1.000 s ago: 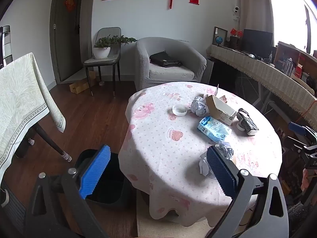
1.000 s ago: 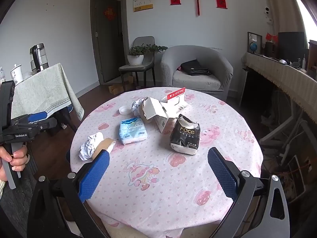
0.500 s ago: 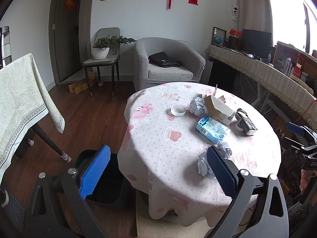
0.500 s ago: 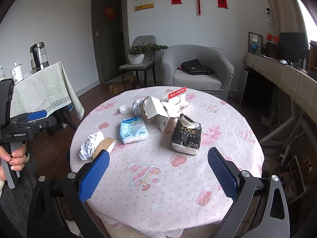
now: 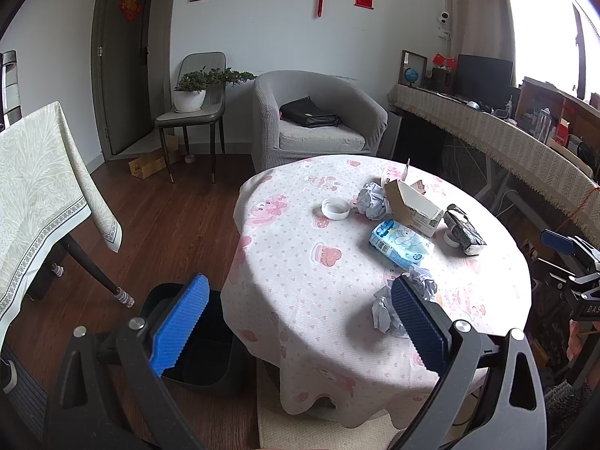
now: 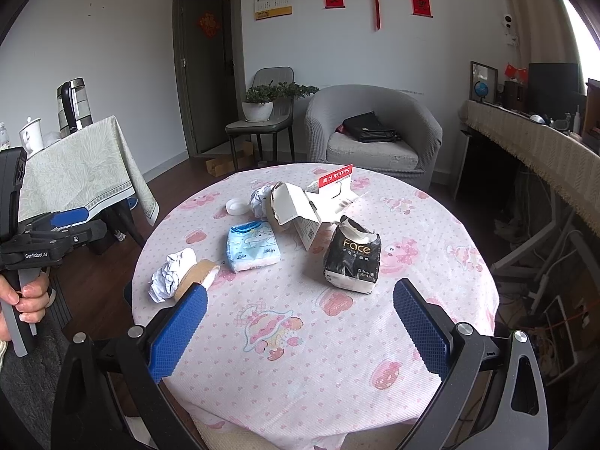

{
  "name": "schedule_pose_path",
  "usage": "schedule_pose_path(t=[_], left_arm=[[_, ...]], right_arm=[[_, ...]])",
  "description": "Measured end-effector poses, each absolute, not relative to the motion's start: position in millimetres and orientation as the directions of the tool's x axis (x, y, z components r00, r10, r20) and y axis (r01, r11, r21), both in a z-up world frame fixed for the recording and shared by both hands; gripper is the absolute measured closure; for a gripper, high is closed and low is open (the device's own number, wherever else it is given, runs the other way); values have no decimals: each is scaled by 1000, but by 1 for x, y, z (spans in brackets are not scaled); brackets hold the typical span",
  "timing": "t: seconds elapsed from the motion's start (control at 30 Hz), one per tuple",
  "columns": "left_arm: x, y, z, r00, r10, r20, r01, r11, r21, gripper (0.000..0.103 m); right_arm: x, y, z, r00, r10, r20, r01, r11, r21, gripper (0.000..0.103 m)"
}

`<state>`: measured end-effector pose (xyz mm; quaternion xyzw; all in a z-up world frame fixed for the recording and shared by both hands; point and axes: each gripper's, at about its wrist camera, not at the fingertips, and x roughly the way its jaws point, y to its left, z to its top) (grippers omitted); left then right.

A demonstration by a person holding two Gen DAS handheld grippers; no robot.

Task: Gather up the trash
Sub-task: 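Move the left tool toward the crumpled foil ball on the table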

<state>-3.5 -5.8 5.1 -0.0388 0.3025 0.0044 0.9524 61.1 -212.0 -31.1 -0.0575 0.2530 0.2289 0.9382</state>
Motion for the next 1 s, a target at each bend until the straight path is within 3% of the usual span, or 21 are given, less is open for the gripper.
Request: schedule_pose_path(t=[1.0], left_arm=[[-6,-1,5,816,-32,-577,-13,997,-73,4]], right_arm=[[62,-212,-34,767,397,-504,-457,889,5,3]])
